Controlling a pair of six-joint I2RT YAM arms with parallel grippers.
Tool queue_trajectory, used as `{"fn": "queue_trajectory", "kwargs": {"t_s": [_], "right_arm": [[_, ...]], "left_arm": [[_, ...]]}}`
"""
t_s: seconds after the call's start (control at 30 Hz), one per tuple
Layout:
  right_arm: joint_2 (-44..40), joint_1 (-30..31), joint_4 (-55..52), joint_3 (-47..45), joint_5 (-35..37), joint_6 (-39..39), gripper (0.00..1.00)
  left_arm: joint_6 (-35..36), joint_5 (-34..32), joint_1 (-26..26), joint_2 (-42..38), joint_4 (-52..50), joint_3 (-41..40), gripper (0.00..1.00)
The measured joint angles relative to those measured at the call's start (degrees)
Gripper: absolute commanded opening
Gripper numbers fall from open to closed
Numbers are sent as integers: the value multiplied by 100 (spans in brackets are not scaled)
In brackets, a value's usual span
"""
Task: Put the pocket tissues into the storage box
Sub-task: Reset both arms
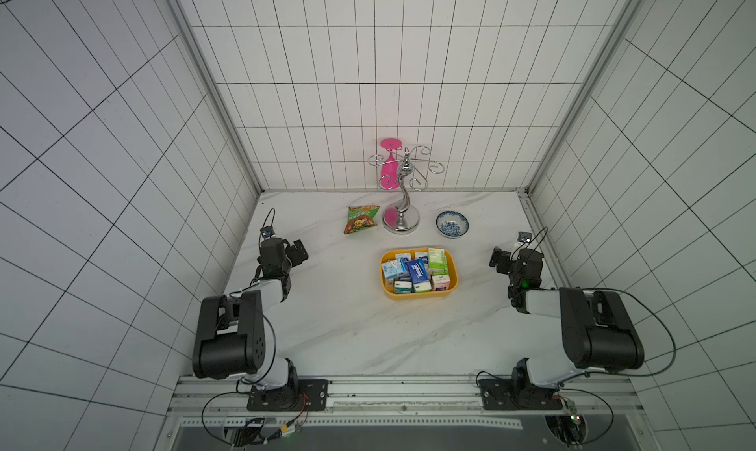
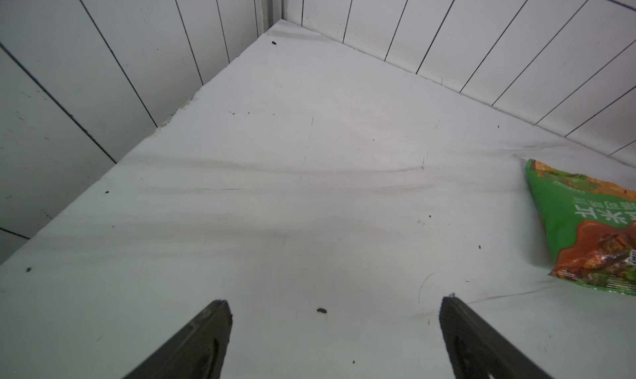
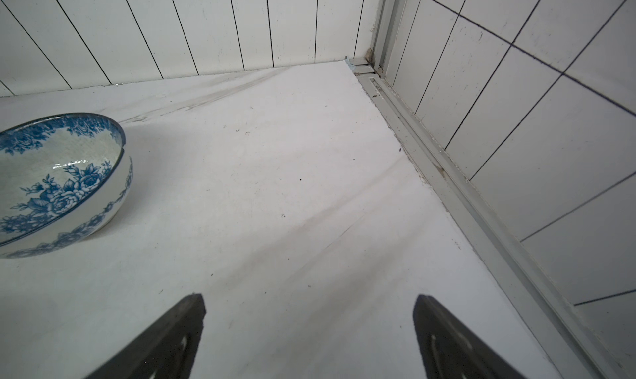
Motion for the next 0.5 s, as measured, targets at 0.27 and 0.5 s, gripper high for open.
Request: {"fn": "queue_trajectory", "kwargs": {"t_s": [0.27,0.5], "right_arm": [[-2,0,4,0,-2,0,99],[0,-52,2,2,-114,0,98]], "left_arm": [[599,-153,-739,199,1921,-944,98],[680,-323,-691,195,2131,-748,98]]}}
